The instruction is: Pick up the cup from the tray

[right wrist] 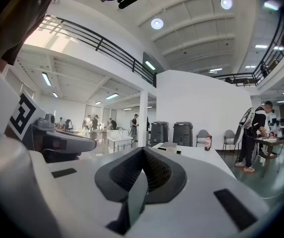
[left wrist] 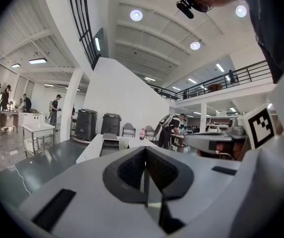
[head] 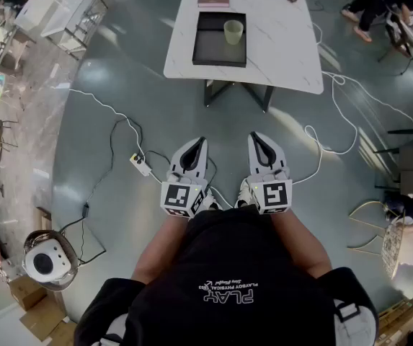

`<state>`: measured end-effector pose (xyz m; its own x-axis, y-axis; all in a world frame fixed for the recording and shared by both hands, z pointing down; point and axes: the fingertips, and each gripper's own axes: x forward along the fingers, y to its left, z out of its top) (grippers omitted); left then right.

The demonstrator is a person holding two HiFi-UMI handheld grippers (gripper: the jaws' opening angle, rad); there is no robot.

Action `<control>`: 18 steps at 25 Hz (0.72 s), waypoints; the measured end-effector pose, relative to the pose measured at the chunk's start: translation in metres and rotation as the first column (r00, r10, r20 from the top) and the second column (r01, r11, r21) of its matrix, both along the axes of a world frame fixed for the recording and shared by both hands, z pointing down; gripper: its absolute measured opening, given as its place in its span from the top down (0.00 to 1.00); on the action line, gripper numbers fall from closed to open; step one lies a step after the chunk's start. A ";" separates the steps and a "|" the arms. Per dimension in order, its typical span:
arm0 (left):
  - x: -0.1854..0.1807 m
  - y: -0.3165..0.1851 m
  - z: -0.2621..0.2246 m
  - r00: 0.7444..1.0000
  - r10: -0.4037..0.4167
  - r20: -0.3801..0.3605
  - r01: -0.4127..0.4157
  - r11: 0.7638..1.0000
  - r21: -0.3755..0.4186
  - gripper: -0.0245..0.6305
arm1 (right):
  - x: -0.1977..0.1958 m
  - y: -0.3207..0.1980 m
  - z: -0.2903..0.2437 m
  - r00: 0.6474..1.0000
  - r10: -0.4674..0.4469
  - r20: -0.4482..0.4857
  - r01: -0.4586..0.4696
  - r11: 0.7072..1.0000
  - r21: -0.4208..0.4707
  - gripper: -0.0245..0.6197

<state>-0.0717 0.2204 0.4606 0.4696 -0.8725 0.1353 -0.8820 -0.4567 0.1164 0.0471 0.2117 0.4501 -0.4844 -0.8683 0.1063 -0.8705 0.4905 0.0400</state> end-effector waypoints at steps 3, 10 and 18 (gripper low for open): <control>0.000 -0.003 0.003 1.000 -0.005 -0.006 0.005 1.000 -0.004 0.95 | 0.001 -0.004 0.003 1.000 0.000 -0.007 0.000 1.000 -0.003 0.95; -0.004 -0.006 0.009 1.000 -0.004 -0.007 0.004 1.000 -0.012 0.95 | -0.002 -0.006 0.009 1.000 0.010 0.007 -0.010 1.000 -0.004 0.95; -0.022 -0.010 0.007 1.000 0.008 -0.015 -0.008 1.000 -0.001 0.95 | -0.018 -0.009 0.009 1.000 0.022 0.000 -0.022 1.000 0.005 0.95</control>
<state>-0.0941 0.2104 0.4680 0.4783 -0.8687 0.1290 -0.8766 -0.4633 0.1299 0.0294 0.2024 0.4591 -0.4651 -0.8793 0.1021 -0.8811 0.4710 0.0421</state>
